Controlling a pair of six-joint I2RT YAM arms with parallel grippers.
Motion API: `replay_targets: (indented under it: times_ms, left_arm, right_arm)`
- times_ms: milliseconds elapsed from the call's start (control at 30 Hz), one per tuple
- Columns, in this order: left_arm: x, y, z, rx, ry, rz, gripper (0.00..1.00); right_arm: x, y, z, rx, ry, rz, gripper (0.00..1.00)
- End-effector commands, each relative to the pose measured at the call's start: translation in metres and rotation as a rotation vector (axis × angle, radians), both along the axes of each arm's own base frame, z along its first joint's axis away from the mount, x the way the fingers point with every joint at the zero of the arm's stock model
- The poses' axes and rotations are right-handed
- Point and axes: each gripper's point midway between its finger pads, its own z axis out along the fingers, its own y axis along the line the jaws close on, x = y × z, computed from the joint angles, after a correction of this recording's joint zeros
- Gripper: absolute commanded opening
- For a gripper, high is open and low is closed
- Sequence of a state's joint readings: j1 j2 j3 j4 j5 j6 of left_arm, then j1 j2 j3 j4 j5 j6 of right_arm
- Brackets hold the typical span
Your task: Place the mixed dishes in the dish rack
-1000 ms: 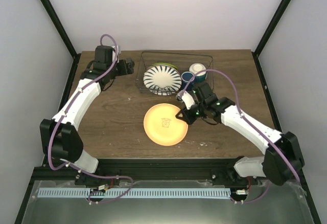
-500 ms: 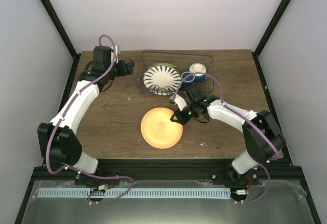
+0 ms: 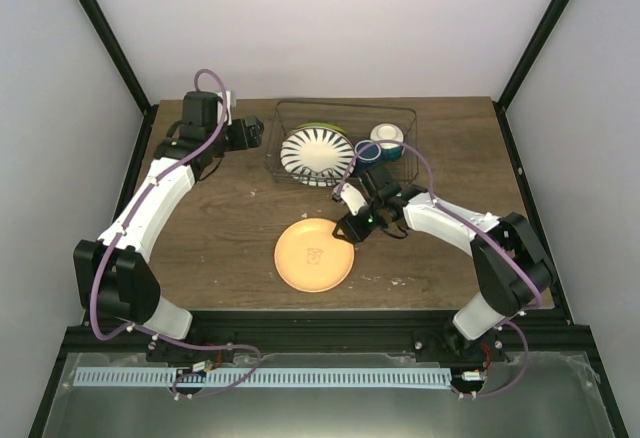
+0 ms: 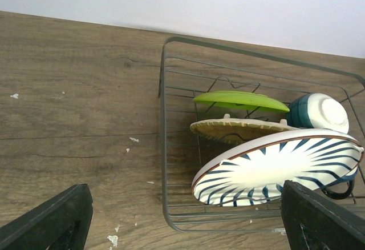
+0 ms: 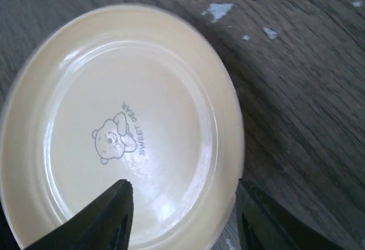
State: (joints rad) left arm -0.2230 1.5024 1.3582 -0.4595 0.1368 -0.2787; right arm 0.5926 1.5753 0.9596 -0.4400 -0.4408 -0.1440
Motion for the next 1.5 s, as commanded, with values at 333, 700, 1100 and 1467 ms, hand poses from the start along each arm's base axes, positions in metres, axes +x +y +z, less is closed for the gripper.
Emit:
replay_targets:
  times_ms: [333,700,1100,1467]
  left_arm:
    - [0.004,-0.001,0.003,0.018,-0.018,-0.029,0.91]
    - [0.025,-0.023,-0.007,0.001,-0.005,-0.133,0.91]
    - [0.034,-0.035,-0.010,-0.016,0.007,-0.195,0.90]
    - [0.032,-0.033,-0.012,-0.011,0.014,-0.186,0.90]
  right_arm:
    - [0.030,-0.025,0.055,-0.114,-0.188,-0.139,0.73]
    - [0.129,-0.033,0.156,-0.019,-0.462,-0.328,0.80]
    - [0.209,-0.045,0.126,0.006,-0.528,-0.222,0.61]
    - [0.200,-0.045,0.121,-0.008,-0.553,-0.141,0.63]
